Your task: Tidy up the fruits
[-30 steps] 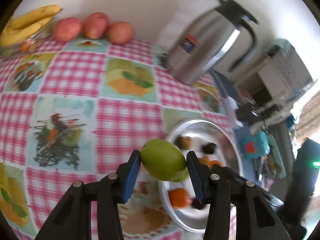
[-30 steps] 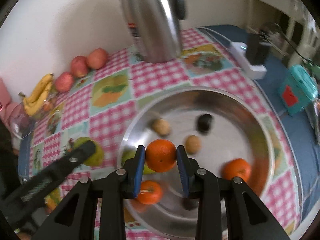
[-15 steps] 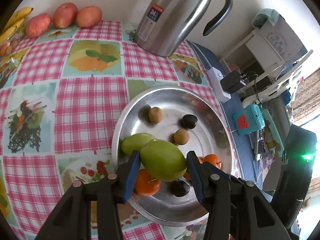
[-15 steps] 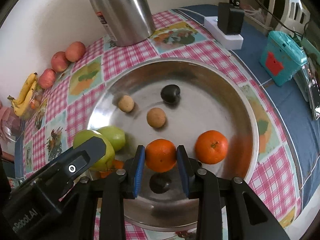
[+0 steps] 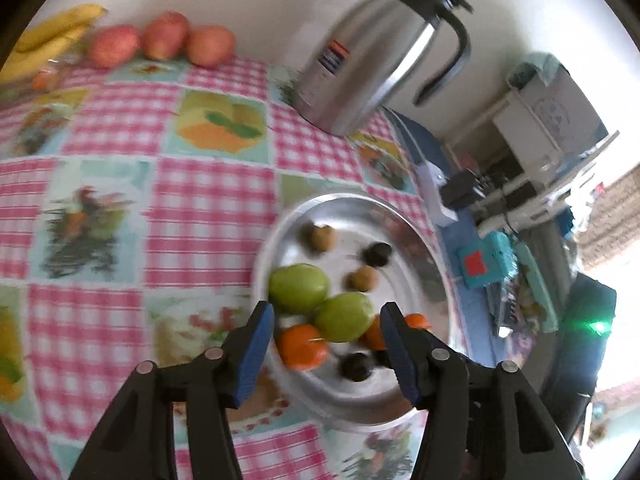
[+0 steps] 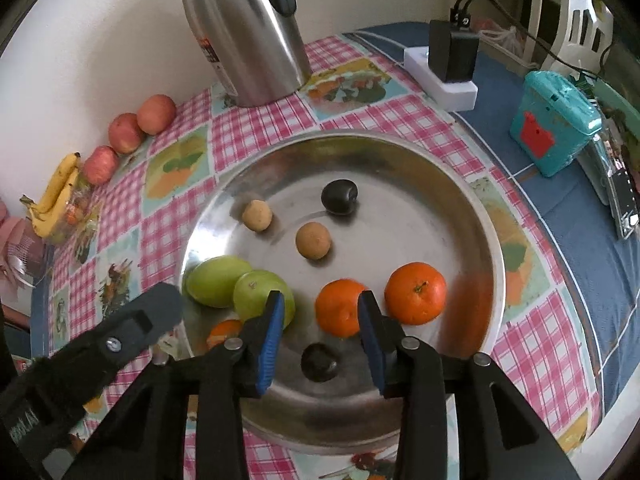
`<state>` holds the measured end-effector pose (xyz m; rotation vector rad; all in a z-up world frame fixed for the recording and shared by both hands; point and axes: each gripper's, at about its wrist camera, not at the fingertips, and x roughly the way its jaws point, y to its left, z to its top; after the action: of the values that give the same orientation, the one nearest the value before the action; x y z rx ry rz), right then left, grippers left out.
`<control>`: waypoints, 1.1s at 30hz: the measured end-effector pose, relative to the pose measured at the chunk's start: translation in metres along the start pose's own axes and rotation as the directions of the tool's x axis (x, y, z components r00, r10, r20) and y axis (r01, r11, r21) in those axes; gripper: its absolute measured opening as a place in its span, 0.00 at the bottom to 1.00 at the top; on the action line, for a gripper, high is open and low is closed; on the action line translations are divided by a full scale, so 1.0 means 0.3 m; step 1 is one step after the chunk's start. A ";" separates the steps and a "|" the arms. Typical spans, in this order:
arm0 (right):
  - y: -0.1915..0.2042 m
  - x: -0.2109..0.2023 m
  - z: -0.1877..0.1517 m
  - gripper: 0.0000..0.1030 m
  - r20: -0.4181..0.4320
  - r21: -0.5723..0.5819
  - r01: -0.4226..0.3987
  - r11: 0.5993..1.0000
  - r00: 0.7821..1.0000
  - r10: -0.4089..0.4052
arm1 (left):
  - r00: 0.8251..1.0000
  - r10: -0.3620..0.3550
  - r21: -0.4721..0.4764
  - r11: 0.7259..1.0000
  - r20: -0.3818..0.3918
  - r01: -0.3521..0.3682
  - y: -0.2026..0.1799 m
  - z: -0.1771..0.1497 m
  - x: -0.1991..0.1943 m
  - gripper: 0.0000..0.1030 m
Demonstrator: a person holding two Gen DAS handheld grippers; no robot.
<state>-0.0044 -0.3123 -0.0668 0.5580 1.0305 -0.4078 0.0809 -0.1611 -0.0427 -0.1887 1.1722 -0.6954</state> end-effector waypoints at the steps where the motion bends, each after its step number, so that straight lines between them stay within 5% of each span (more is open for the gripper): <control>1: 0.008 -0.014 -0.011 0.38 0.005 -0.008 -0.007 1.000 1.000 0.007 | 0.998 0.057 -0.001 0.998 0.024 -0.057 0.011 -0.009 -0.027 0.71; 3: 0.023 -0.036 -0.032 0.41 0.010 -0.022 -0.024 0.999 1.000 0.024 | 0.981 0.187 -0.008 0.982 0.059 -0.187 0.035 -0.031 -0.064 0.86; 5: 0.046 -0.055 -0.064 0.58 0.013 -0.045 -0.039 0.998 0.999 0.040 | 0.944 0.322 -0.010 0.947 0.075 -0.322 0.066 -0.062 -0.087 1.00; 6: 0.056 -0.059 -0.080 0.66 0.012 -0.053 -0.043 0.998 0.999 0.044 | 0.924 0.375 -0.019 0.927 0.076 -0.374 0.088 -0.079 -0.098 1.00; 10: 0.101 -0.040 -0.162 0.67 -0.040 -0.117 -0.033 0.993 0.999 0.029 | 0.858 0.514 -0.026 0.858 0.027 -0.513 0.168 -0.142 -0.131 1.00; 18: 0.155 -0.044 -0.259 0.67 -0.060 -0.201 -0.028 0.979 0.998 0.016 | 0.844 0.536 -0.080 0.842 0.026 -0.533 0.235 -0.255 -0.234 1.00; 22: 0.172 -0.065 -0.284 0.68 -0.045 -0.219 -0.028 0.975 0.999 0.019 | 0.812 0.584 -0.103 0.807 -0.010 -0.582 0.250 -0.282 -0.252 1.00; 25: 0.183 -0.085 -0.293 0.68 -0.029 -0.228 -0.031 0.973 0.999 0.025 | 0.812 0.583 -0.123 0.805 -0.012 -0.580 0.255 -0.290 -0.272 1.00; 29: 0.183 -0.103 -0.293 0.68 -0.005 -0.221 -0.029 0.975 1.000 0.029 | 0.773 0.634 -0.107 0.768 -0.016 -0.632 0.250 -0.295 -0.283 1.00; 33: 0.182 -0.111 -0.293 0.68 0.005 -0.221 -0.028 0.975 1.000 0.029 | 0.779 0.626 -0.103 0.773 -0.039 -0.626 0.261 -0.294 -0.276 1.00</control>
<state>-0.0494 -0.2134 -0.0590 0.3711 1.0431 -0.2655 0.0164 -0.0324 -0.0511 0.1179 1.1818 -0.0326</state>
